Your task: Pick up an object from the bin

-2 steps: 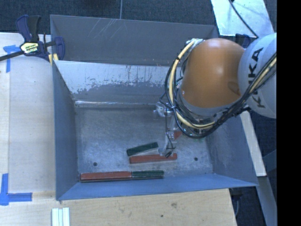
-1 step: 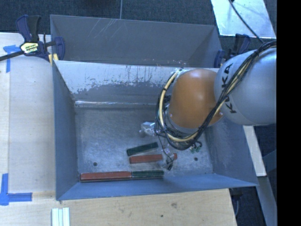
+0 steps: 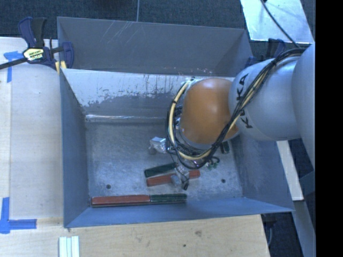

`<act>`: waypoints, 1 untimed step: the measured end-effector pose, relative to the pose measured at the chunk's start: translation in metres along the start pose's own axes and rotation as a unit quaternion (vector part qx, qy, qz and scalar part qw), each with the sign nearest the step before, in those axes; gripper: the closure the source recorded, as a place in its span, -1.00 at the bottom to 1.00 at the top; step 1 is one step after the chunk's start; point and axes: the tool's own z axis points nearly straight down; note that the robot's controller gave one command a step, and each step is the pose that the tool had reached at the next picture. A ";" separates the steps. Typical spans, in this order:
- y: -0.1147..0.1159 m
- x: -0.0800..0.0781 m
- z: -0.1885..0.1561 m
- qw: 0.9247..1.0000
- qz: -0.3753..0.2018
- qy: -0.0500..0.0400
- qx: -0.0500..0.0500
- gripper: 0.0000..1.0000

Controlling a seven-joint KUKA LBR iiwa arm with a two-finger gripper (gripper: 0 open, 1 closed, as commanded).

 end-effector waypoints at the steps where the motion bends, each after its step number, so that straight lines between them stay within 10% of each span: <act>1: -0.011 0.012 -0.001 1.000 -0.010 0.001 0.000 -1.00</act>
Offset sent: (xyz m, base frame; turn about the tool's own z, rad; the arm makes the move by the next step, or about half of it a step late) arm -0.0056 -0.0152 0.0005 -0.0235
